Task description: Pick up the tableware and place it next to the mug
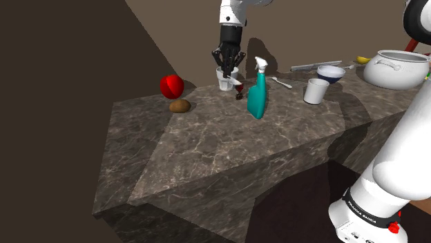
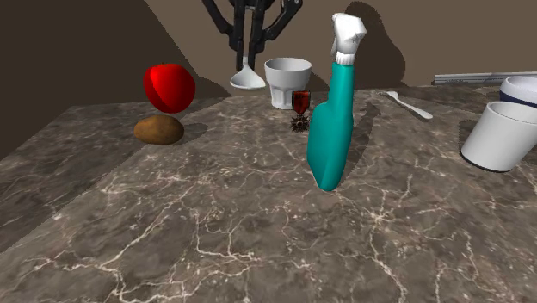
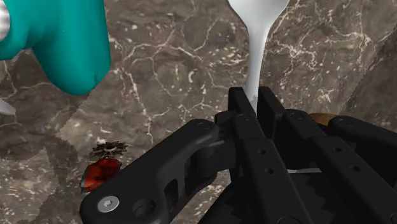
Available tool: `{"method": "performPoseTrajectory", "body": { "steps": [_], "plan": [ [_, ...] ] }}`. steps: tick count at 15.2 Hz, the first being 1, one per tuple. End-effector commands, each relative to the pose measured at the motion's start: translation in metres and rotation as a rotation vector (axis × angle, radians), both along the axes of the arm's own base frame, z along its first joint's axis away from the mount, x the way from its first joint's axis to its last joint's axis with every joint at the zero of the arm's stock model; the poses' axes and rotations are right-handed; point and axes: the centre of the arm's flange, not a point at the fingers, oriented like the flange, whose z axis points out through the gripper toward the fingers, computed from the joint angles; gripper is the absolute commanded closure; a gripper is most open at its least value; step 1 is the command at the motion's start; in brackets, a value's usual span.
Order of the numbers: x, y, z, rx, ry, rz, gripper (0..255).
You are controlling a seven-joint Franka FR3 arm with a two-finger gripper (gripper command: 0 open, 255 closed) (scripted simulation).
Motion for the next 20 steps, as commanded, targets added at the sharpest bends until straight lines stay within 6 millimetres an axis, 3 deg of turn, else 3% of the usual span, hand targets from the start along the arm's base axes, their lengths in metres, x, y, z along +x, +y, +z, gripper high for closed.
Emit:
{"method": "performPoseTrajectory", "body": {
  "steps": [1, 18, 20],
  "plan": [
    [-0.007, -0.026, -0.001, 0.000, 0.000, 0.001, 255],
    [-0.050, -0.246, -0.001, 0.000, 0.000, 0.001, 255],
    [-0.052, -0.257, -0.006, 0.000, 0.000, 0.001, 255]
  ]
}}
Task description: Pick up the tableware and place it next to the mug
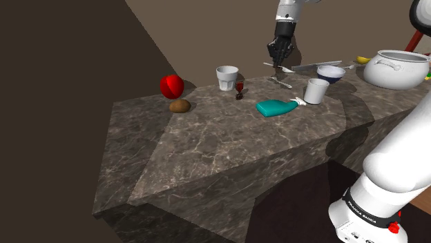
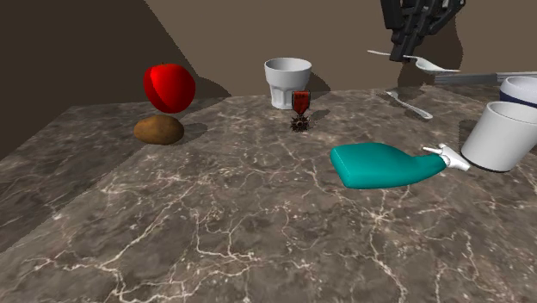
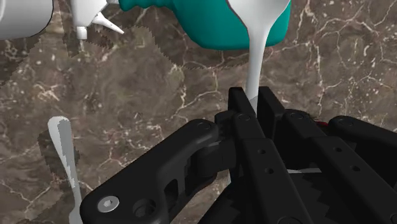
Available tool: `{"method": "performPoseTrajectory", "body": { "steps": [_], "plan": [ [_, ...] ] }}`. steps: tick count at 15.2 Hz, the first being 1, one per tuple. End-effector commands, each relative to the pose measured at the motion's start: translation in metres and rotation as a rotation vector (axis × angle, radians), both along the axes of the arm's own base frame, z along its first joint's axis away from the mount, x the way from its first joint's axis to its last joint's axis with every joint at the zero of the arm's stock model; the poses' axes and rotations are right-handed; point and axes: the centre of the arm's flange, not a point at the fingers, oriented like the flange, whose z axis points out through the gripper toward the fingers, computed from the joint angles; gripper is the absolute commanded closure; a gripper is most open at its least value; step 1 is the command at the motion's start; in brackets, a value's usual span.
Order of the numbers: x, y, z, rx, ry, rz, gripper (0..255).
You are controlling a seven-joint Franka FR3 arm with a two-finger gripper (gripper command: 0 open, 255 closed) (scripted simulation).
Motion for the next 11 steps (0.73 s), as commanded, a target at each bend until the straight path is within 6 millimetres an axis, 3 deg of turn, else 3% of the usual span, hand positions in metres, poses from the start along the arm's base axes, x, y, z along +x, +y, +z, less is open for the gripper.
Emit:
{"method": "performPoseTrajectory", "body": {
  "steps": [1, 11],
  "plan": [
    [-0.002, -0.004, -0.007, 0.000, 0.000, 0.001, 255],
    [-0.002, -0.004, -0.060, 0.000, 0.000, 0.001, 255]
  ]
}}
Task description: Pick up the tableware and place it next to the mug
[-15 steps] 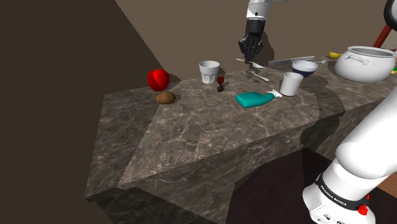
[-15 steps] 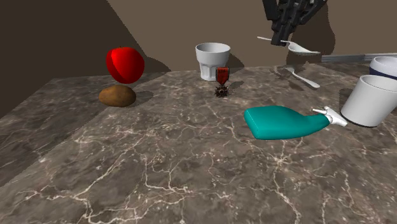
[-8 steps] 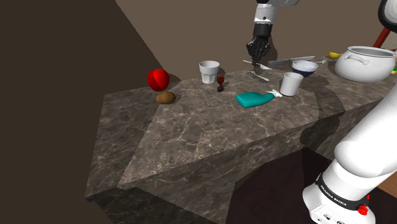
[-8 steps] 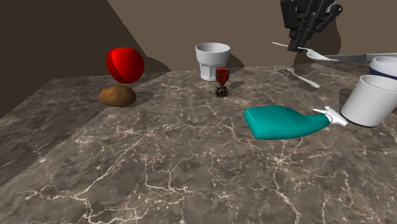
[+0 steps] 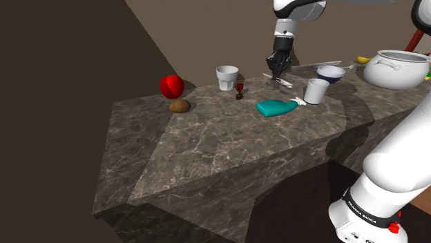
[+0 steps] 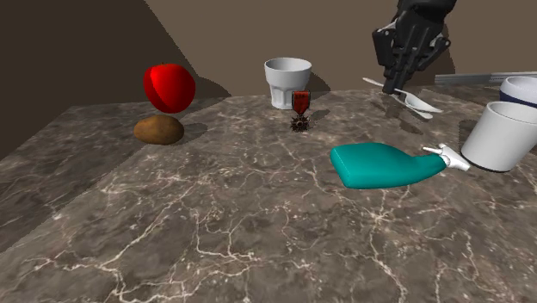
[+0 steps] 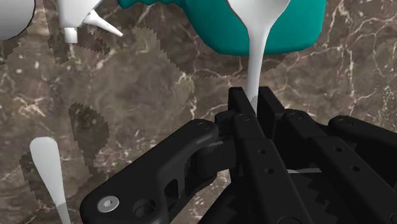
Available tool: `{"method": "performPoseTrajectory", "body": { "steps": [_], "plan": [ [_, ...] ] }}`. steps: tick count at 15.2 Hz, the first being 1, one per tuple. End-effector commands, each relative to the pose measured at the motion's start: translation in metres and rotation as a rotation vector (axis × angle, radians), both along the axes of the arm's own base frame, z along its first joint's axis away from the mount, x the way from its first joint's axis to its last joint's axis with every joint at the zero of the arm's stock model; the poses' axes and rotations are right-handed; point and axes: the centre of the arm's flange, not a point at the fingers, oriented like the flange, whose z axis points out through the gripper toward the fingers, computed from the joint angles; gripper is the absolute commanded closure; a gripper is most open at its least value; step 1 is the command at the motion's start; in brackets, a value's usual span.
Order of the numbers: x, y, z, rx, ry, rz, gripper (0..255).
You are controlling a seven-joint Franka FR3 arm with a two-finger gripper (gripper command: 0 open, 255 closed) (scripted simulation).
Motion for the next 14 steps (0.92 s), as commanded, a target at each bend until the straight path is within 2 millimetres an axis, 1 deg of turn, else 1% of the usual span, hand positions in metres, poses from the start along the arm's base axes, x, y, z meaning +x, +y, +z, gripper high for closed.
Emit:
{"method": "performPoseTrajectory", "body": {
  "steps": [1, 14],
  "plan": [
    [0.001, 0.001, -0.010, 0.000, 0.000, 0.000, 255],
    [0.001, 0.001, -0.079, 0.000, 0.000, 0.000, 255]
  ]
}}
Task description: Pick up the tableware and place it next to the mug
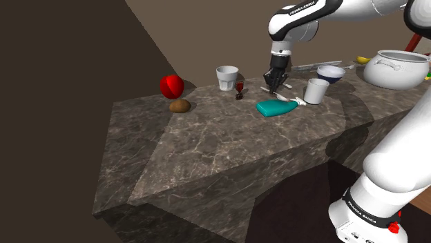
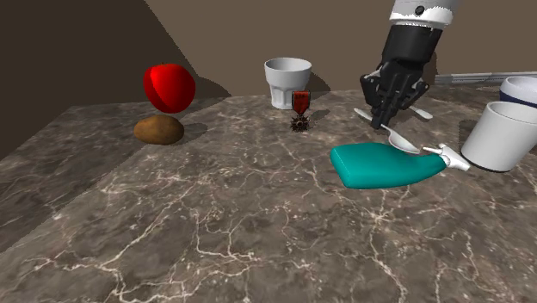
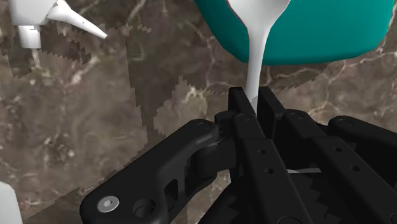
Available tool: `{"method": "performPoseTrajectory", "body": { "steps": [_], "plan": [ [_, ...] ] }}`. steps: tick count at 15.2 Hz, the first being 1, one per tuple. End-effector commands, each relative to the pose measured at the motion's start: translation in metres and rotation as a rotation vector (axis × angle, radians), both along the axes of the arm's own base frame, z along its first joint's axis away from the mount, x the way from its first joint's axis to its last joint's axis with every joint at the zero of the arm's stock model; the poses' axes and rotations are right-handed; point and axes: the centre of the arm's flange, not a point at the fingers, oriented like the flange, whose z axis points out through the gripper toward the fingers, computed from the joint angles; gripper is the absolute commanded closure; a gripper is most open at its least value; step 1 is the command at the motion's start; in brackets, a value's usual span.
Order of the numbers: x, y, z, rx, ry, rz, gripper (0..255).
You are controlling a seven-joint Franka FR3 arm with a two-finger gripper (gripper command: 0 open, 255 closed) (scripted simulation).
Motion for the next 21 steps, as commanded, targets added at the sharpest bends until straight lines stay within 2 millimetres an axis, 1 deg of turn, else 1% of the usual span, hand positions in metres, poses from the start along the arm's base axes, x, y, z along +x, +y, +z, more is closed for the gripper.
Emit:
{"method": "performPoseTrajectory", "body": {
  "steps": [1, 5, 12, 13, 18, 21],
  "plan": [
    [0.000, 0.000, -0.011, 0.000, -0.001, 0.000, 255],
    [0.000, 0.000, -0.030, 0.000, -0.001, 0.000, 255],
    [0.000, 0.000, -0.030, 0.000, -0.001, 0.000, 255],
    [0.000, 0.000, -0.030, 0.000, -0.001, 0.000, 0],
    [0.000, 0.000, -0.030, 0.000, -0.001, 0.000, 0],
    [0.004, -0.008, 0.009, 0.000, -0.001, 0.000, 0]
  ]
}}
